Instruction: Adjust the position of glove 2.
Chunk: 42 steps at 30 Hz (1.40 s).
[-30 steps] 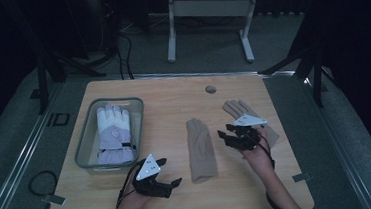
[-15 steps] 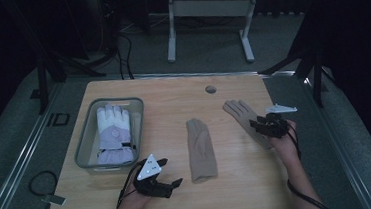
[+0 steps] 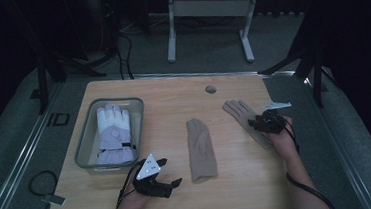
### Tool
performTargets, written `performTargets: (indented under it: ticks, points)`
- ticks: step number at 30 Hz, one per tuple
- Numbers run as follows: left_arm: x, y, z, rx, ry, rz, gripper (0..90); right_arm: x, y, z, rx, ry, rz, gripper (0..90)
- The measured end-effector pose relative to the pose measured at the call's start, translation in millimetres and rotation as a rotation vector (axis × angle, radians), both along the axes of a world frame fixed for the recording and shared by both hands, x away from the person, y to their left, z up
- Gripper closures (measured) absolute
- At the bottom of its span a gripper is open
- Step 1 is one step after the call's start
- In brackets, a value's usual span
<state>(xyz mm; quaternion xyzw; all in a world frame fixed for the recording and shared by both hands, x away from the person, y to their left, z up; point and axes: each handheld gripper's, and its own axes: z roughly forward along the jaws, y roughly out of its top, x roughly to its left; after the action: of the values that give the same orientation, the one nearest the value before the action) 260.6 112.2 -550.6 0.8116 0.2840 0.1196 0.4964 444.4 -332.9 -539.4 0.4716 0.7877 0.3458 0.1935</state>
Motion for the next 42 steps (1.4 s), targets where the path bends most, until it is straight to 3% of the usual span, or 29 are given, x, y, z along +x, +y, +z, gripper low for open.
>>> performTargets:
  ticks: [4, 6, 10, 11, 15, 20, 28, 30, 34, 39, 42]
  points:
    - [-0.2, 0.4, 0.1, 0.002, 0.001, 0.000, 13.1, -0.1, -0.8, -7.1, 0.010, 0.006, 0.010, 53.3]
    - [-0.2, 0.8, 0.7, 0.000, -0.001, 0.001, 13.2, -2.6, 0.5, -13.9, 0.005, -0.017, 0.010, 54.6]
    - [0.2, 1.1, 0.7, 0.004, -0.002, 0.003, 13.2, -4.0, 3.0, -13.1, 0.009, -0.005, -0.014, 68.7]
    - [0.2, 1.1, 0.8, 0.006, -0.003, 0.004, 13.1, -5.2, 6.9, -12.0, 0.003, 0.006, -0.034, 74.5]
    - [0.1, 1.4, 1.2, 0.002, -0.003, 0.005, 13.1, -7.1, 15.2, -9.3, -0.019, 0.020, -0.088, 79.7]
    - [-0.9, 1.1, 2.6, -0.005, -0.010, 0.005, 13.2, -13.3, 23.3, -3.9, 0.020, 0.034, -0.175, 81.3]
    - [-1.3, 1.4, 4.3, -0.021, -0.007, 0.008, 13.2, -41.6, 31.3, 18.8, 0.108, -0.011, -0.295, 81.5]
    - [-1.7, 1.1, 4.6, -0.026, -0.008, 0.009, 13.2, -51.6, 33.7, 25.4, 0.094, -0.036, -0.324, 81.5]
    - [-2.2, 0.4, 4.2, -0.028, -0.008, 0.006, 13.2, -68.8, 34.1, 36.7, 0.115, -0.046, -0.377, 81.4]
    - [-2.5, -0.3, 4.9, -0.030, -0.009, 0.003, 13.2, -83.5, 35.0, 39.7, 0.128, -0.040, -0.408, 81.2]
    - [-3.0, -1.4, 4.7, -0.027, -0.007, 0.006, 13.2, -94.0, 37.2, 35.5, 0.144, -0.014, -0.410, 81.1]
